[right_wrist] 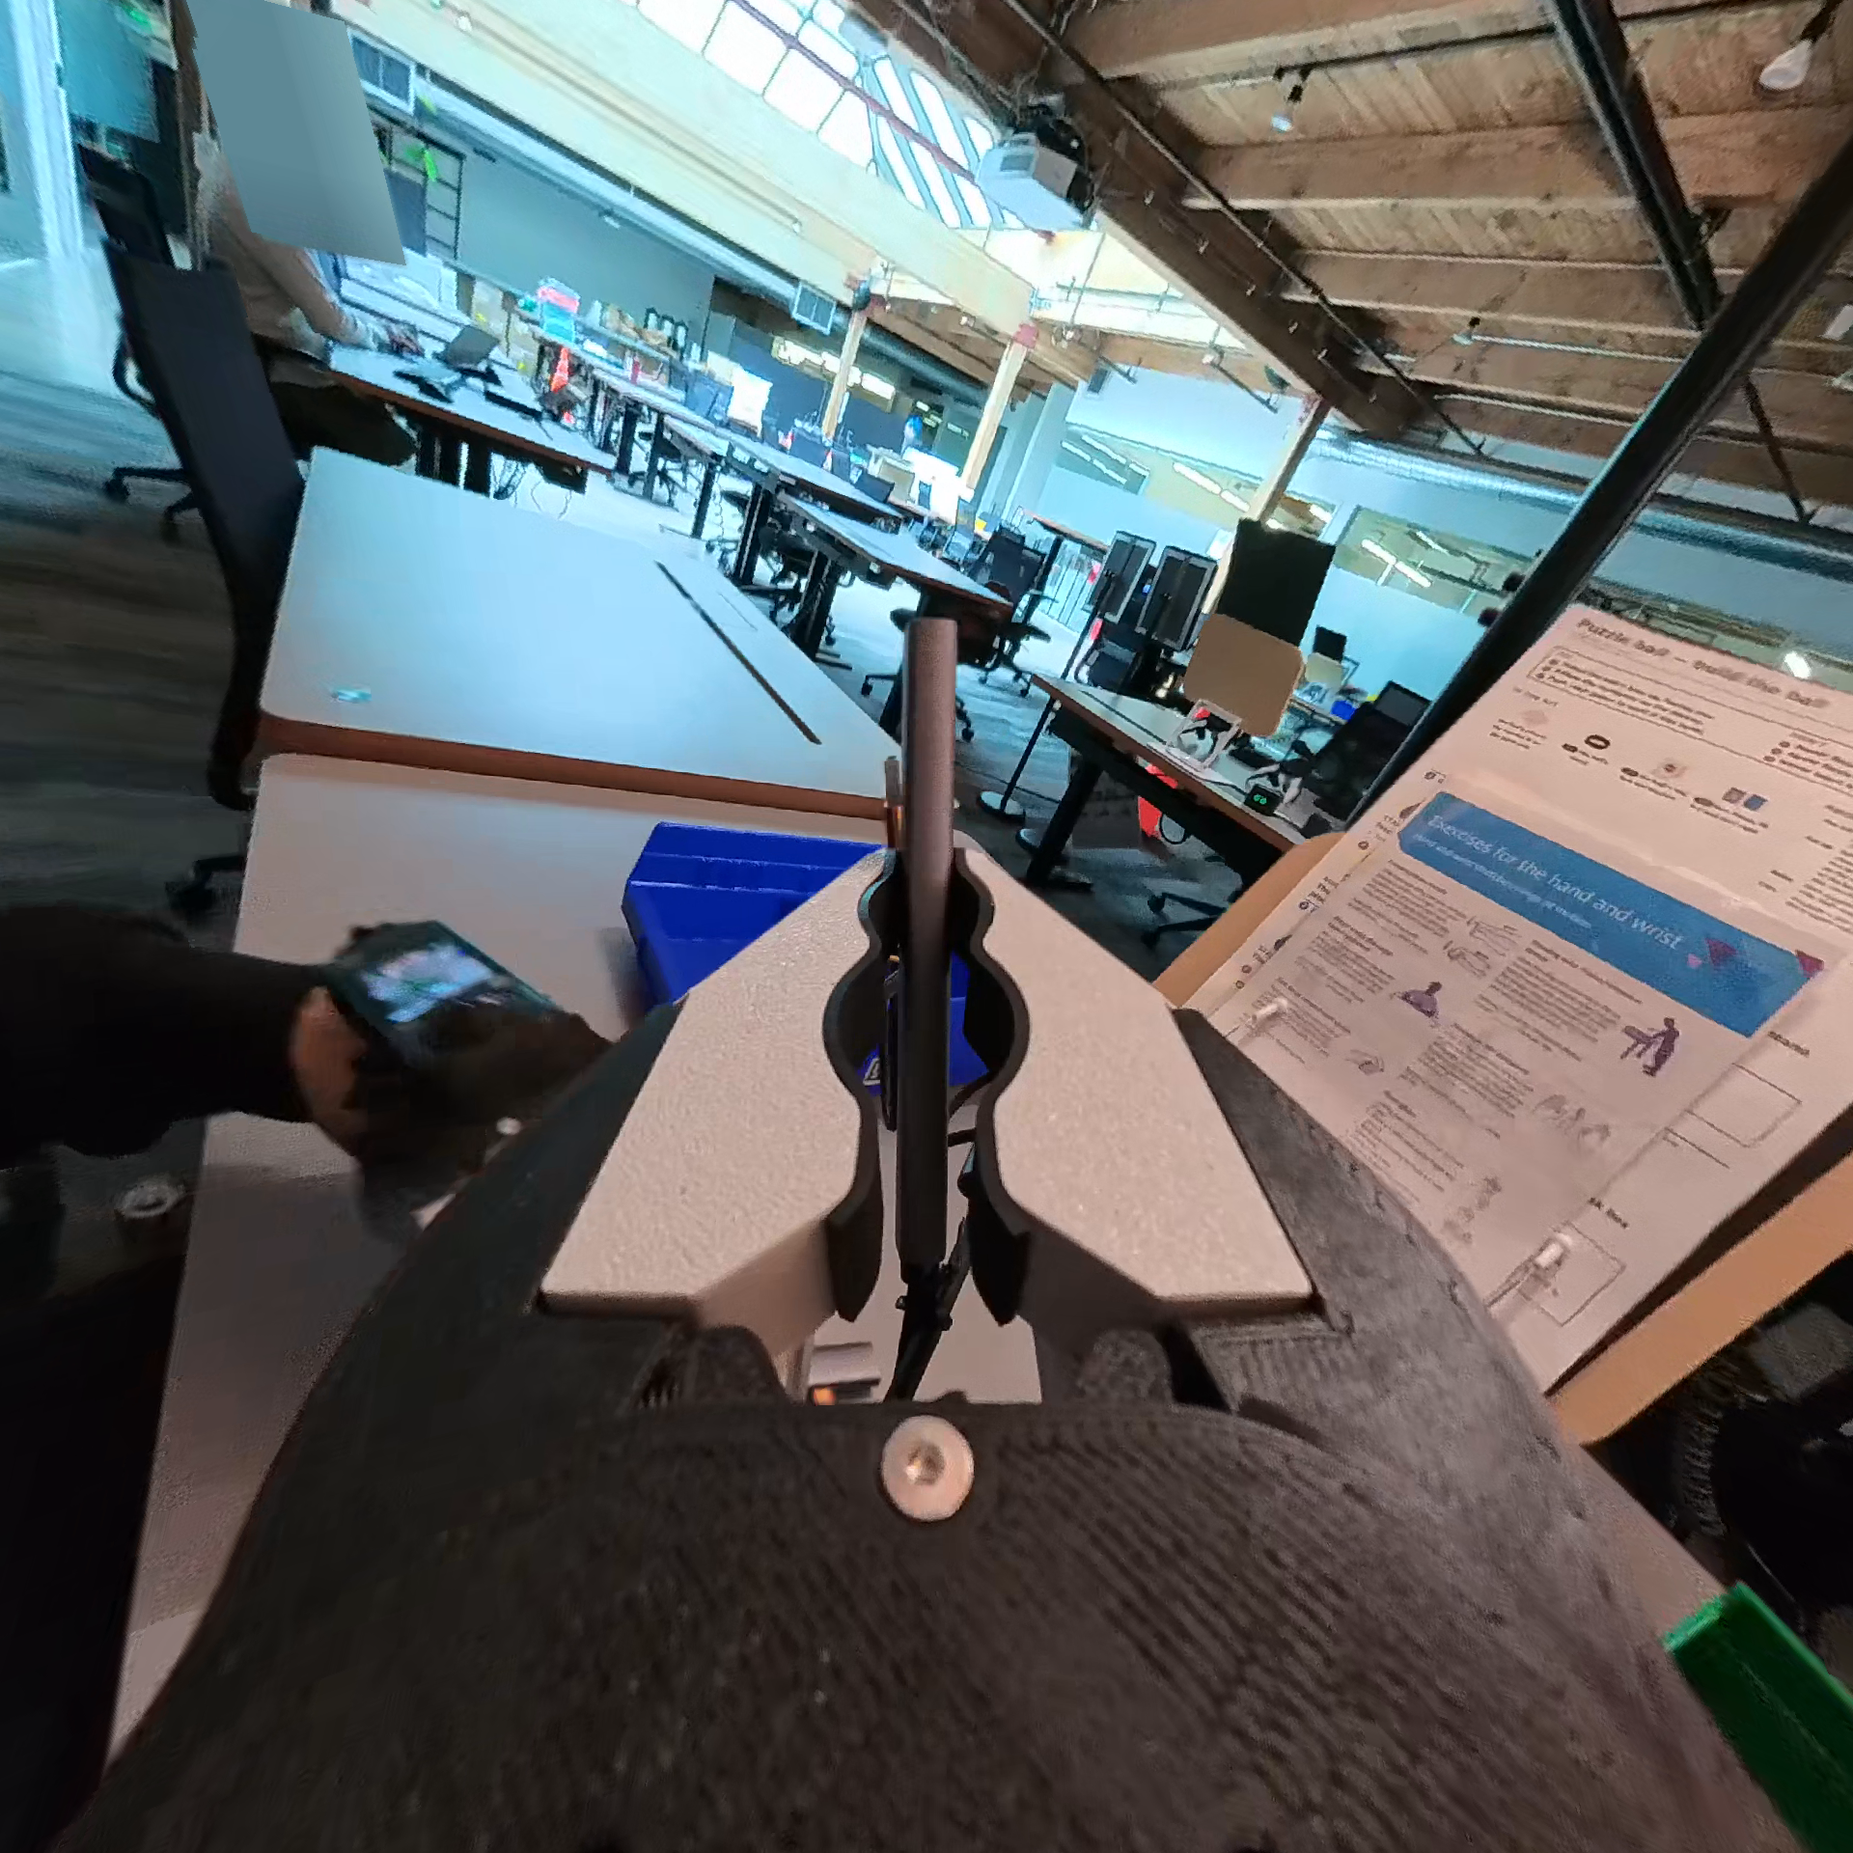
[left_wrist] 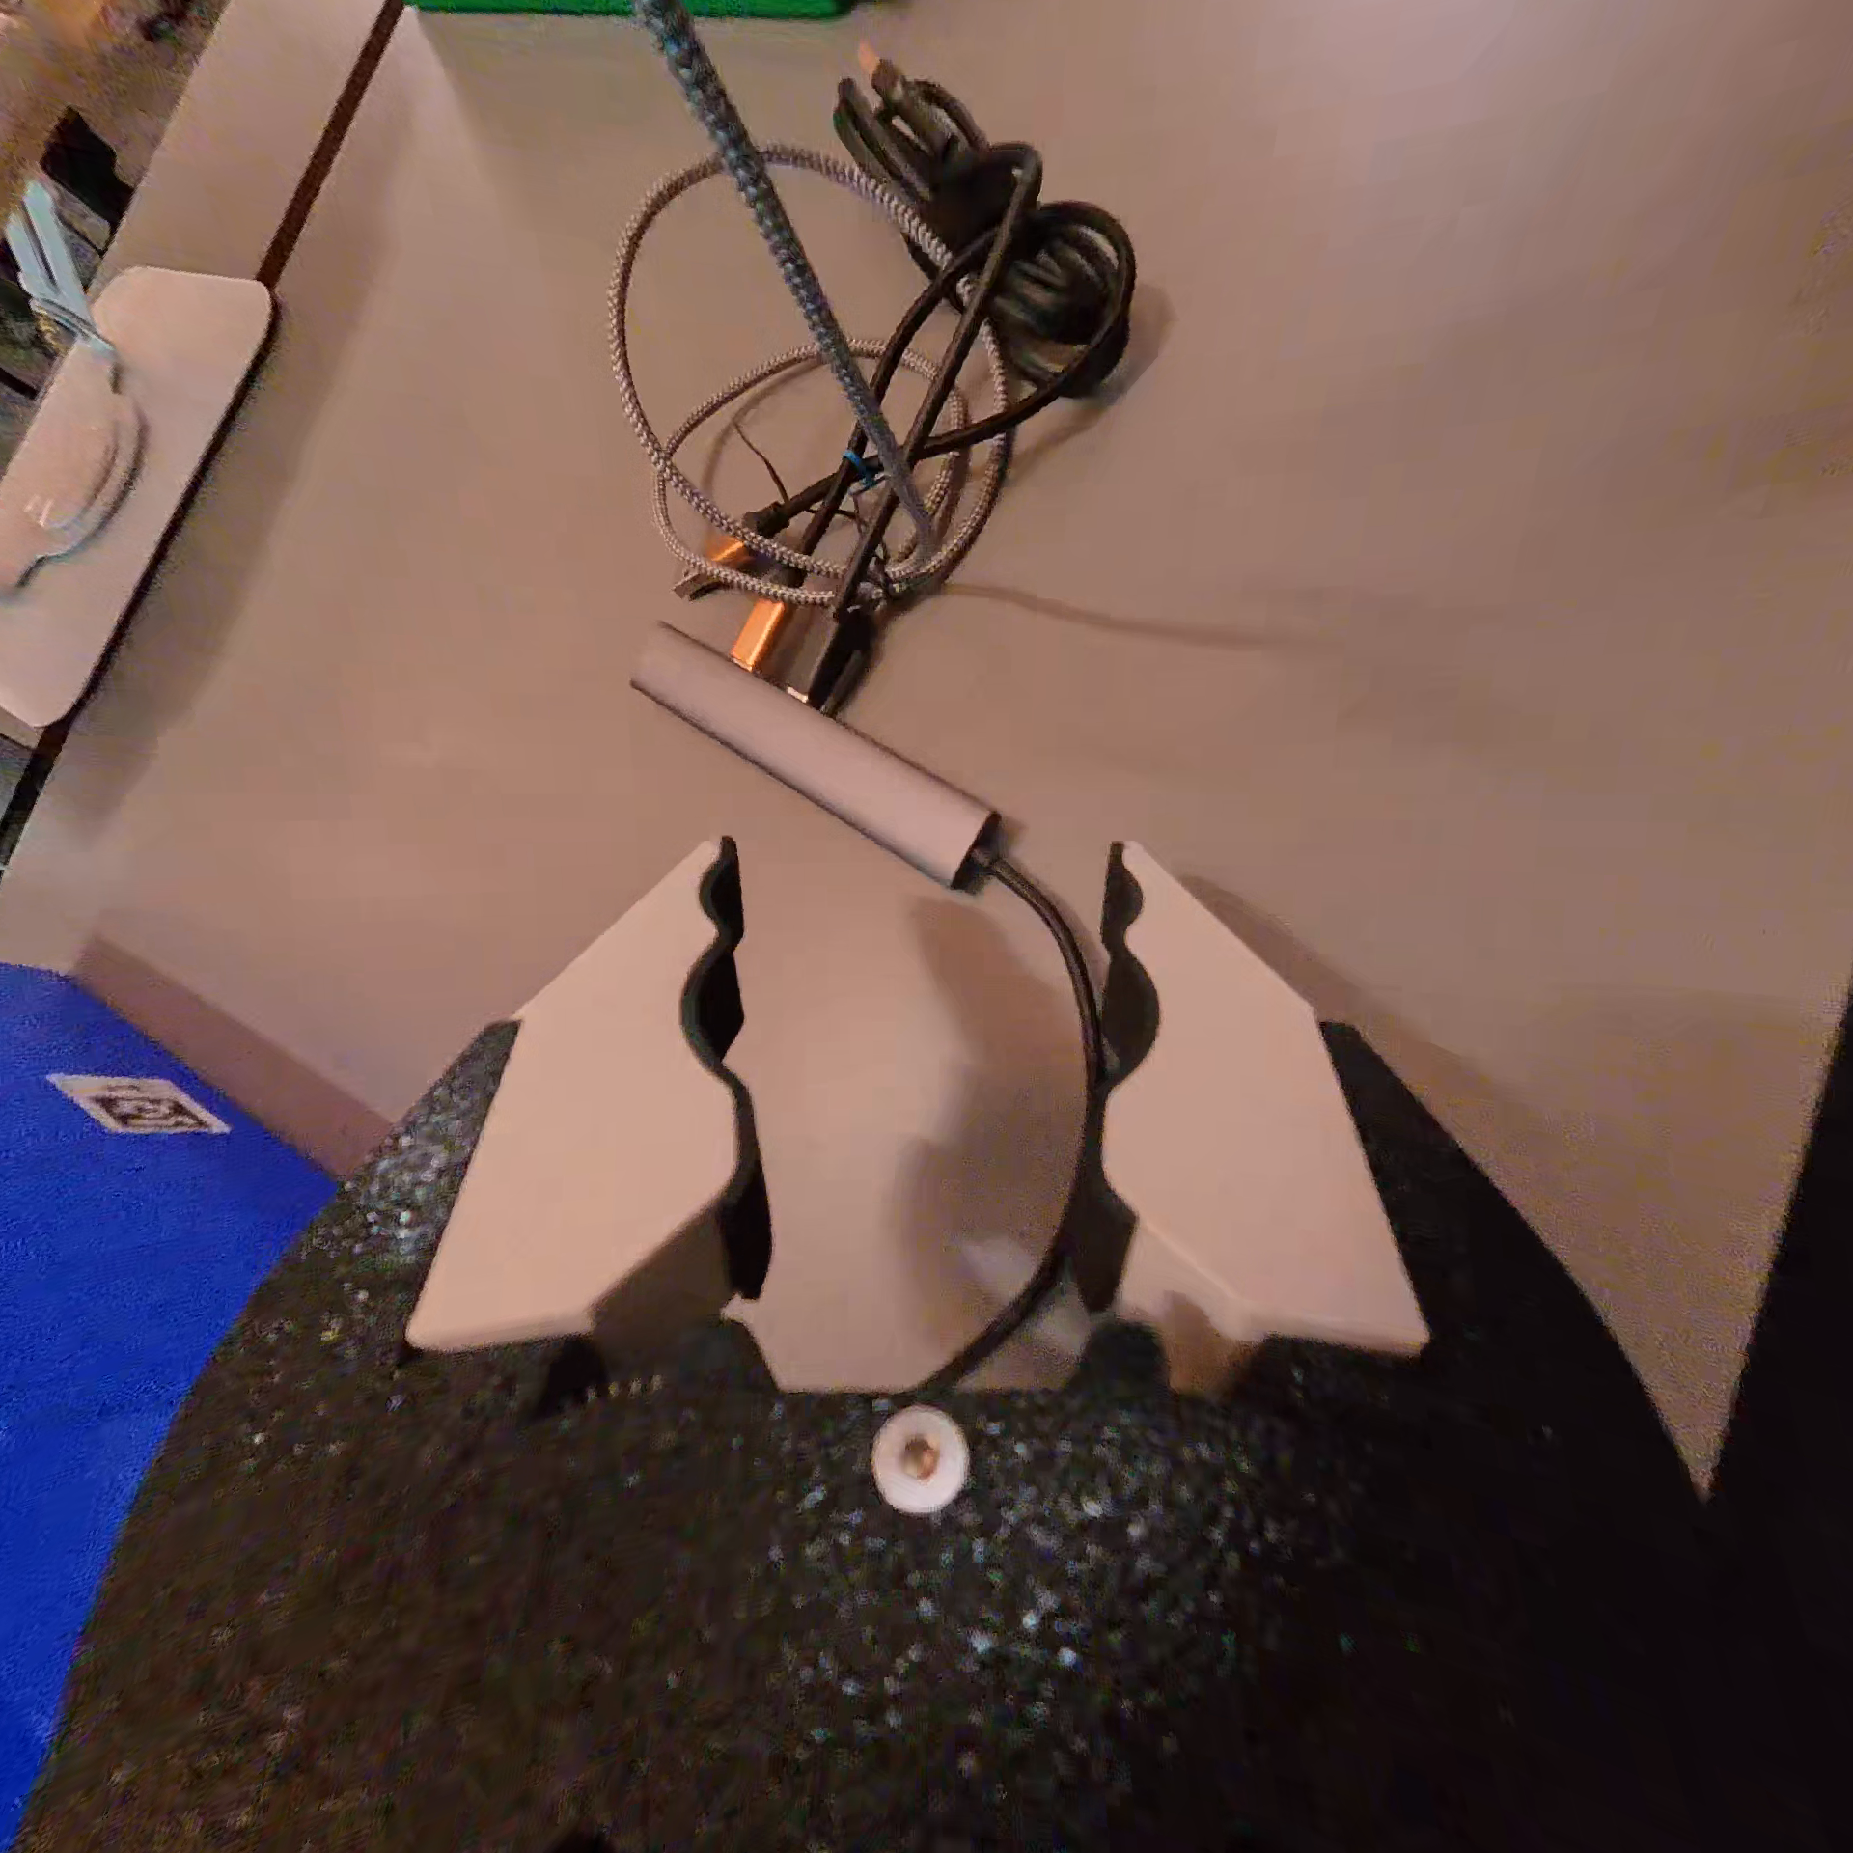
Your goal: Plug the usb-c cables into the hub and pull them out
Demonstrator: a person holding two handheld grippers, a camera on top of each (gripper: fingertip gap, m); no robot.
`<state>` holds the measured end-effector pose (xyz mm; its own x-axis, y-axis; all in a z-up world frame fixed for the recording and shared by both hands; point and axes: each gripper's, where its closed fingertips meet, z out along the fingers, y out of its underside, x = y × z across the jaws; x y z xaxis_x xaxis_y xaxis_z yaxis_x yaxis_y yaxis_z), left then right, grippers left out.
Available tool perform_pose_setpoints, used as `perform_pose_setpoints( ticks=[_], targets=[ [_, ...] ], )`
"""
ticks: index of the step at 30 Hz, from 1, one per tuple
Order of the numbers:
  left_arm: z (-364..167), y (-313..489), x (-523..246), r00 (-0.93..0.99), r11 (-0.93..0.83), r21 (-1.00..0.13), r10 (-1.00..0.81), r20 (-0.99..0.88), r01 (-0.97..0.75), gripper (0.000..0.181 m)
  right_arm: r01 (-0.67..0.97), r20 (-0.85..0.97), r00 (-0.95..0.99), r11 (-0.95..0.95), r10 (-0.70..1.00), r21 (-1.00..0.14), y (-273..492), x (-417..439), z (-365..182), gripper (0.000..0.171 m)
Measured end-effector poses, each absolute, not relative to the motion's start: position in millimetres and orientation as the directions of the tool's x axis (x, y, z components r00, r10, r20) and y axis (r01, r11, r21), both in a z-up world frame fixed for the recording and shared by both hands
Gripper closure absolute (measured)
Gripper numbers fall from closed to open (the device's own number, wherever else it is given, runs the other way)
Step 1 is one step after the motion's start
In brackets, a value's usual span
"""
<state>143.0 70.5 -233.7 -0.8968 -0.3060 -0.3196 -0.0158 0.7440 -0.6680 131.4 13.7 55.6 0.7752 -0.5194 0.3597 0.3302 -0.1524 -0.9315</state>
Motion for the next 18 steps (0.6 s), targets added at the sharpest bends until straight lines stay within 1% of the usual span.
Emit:
perform_pose_setpoints(
  ticks=[1,4,9,11,13,15,18],
  targets=[
    [-237,65,150,-0.897,0.752,-0.659,-0.303,-0.321,-0.018,0.113,0.33,0.351,0.774,-0.137,-0.528,-0.934,7,125,53,0.165],
    [-241,41,171,-0.899,0.728,-0.685,-0.304,-0.315,-0.006,0.121,0.332,0.32,0.758,-0.086,-0.569,-0.939,-16,110,47,0.164],
    [-259,24,201,-0.877,0.811,-0.585,-0.272,-0.395,0.012,0.123,0.347,0.283,0.718,-0.026,-0.637,-0.938,-55,91,41,0.164],
    [-260,19,212,-0.864,0.819,-0.574,-0.298,-0.406,-0.013,0.129,0.353,0.263,0.705,0.004,-0.658,-0.936,-73,85,40,0.164],
    [-260,24,221,-0.84,0.807,-0.58,-0.389,-0.377,-0.113,0.121,0.353,0.237,0.696,0.035,-0.677,-0.935,-92,82,35,0.164],
    [-264,29,223,-0.82,0.75,-0.6,-0.511,-0.259,-0.278,0.117,0.328,0.201,0.687,0.05,-0.698,-0.943,-114,85,33,0.164],
    [-271,38,215,-0.751,0.628,-0.589,-0.658,-0.053,-0.509,0.115,0.321,0.163,0.644,0.07,-0.747,-0.945,-147,87,31,0.164]
  ],
)
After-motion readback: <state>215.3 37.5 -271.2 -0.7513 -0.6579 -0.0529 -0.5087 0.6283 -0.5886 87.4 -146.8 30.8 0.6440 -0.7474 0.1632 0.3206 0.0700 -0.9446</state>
